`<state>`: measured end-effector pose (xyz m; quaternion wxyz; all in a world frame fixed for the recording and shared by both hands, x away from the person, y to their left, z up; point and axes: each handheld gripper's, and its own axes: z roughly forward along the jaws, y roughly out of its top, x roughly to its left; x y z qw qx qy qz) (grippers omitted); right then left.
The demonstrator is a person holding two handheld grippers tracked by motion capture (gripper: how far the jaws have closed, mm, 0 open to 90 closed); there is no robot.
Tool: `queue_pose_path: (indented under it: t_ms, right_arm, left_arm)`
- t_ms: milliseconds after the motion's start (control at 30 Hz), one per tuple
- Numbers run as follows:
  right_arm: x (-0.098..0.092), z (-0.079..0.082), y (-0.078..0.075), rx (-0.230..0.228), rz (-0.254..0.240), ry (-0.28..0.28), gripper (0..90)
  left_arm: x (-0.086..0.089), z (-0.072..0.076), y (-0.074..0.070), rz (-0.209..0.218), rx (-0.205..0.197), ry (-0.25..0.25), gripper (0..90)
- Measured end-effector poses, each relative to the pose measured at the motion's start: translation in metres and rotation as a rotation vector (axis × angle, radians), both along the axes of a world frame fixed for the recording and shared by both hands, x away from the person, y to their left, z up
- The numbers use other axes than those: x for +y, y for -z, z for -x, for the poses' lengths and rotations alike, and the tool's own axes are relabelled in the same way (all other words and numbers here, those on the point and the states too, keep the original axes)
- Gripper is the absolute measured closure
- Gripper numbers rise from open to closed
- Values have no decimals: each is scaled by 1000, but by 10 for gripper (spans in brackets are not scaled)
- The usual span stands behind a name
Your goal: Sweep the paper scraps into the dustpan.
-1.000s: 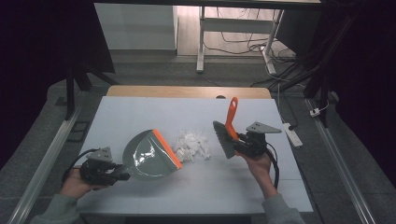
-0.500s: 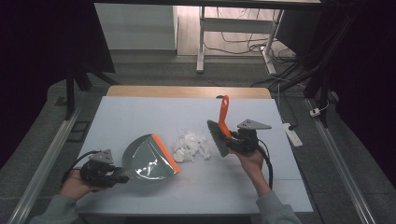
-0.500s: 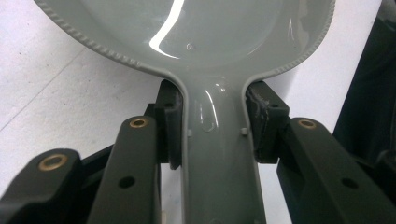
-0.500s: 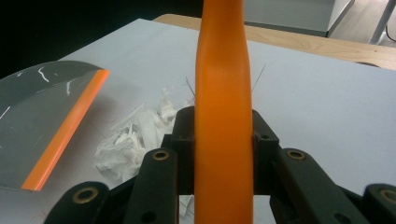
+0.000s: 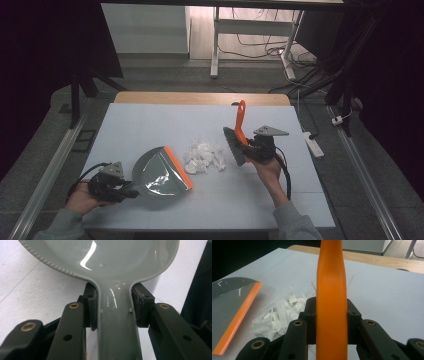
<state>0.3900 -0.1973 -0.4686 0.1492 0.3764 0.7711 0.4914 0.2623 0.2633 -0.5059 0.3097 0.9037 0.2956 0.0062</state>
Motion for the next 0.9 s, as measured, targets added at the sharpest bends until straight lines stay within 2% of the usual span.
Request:
queue_pose_path:
  t_ms: [133, 367, 467, 700, 900]
  right_arm:
    - [3, -3, 0, 1, 8, 2, 702]
    - [16, -16, -5, -3, 14, -1, 702]
    - [24, -24, -4, 4, 50, 0, 702]
    - [36, -40, -3, 20, 81, 17, 702]
    - [46, -53, -2, 55, 117, 22, 702]
  left_arm:
    - [-2, 0, 1, -3, 6, 17, 616]
    - [-1, 0, 3, 4, 22, 15, 616]
    - [-1, -1, 4, 8, 28, 3, 615]
    - [-5, -3, 6, 7, 44, 19, 615]
    - [-8, -5, 7, 15, 53, 30, 615]
